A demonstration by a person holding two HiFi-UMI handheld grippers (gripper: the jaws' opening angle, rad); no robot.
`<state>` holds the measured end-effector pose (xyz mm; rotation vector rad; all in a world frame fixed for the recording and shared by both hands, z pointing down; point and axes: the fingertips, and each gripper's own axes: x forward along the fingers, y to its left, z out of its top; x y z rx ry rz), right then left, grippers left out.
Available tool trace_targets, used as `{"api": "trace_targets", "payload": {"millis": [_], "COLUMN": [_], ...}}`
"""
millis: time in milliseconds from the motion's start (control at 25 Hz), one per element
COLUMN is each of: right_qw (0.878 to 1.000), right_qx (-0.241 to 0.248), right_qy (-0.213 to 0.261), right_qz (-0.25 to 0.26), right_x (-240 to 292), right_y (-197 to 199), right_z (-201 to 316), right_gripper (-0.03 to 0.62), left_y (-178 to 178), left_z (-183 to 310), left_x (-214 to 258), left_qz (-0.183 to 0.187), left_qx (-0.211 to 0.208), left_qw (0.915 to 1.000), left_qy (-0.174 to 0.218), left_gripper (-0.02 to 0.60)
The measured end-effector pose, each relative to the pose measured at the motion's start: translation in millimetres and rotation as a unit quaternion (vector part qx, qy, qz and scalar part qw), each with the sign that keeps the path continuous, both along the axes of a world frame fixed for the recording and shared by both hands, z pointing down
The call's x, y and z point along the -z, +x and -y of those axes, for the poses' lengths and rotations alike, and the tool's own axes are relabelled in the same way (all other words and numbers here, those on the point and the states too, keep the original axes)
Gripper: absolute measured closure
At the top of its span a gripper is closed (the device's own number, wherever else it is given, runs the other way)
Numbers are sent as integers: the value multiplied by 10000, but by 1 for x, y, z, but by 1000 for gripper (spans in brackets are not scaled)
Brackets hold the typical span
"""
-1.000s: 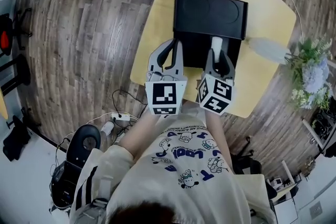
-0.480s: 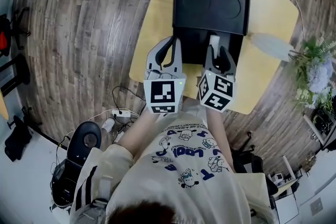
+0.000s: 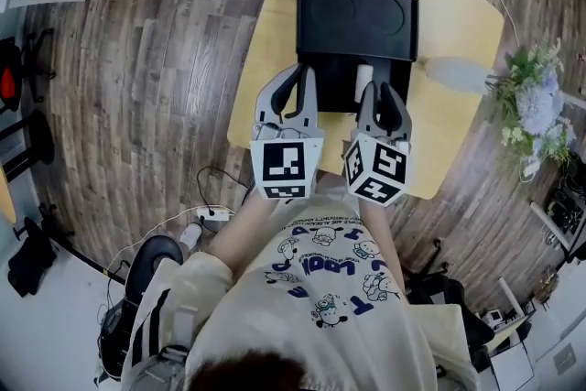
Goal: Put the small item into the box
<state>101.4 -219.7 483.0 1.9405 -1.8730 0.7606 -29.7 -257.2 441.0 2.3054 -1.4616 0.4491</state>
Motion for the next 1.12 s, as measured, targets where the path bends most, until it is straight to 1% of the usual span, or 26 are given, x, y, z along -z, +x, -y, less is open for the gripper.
{"api": "trace_targets", "payload": {"millis": [40,240,480,760,1120], "right_qw": [10000,9994,9962,9926,9863], "right_qx": [-4,-2,-34,113,324], "right_qy": [65,329,872,1205,1605], "right_qz": [-18,-48,-62,-135,-174], "right_x": [5,34,74,104,134], "right_y": [1,2,3,-1,-10], "right_z": [0,-5,2,-3,-10], "right_gripper": [512,520,540,543,545], "left_y": [2,14,23,20,15], "left_z": [0,-7,0,-11,-27], "left_x": [4,27,57,92,120], "left_qz": [-12,-95,-201,-352,-352], "left_qx": [-24,-160,-263,-199,-67], "left_qw": [10000,9996,9976,9949,9910], "left_qy": [42,225,602,919,1292], "left_gripper": [557,557,557,557,557]}}
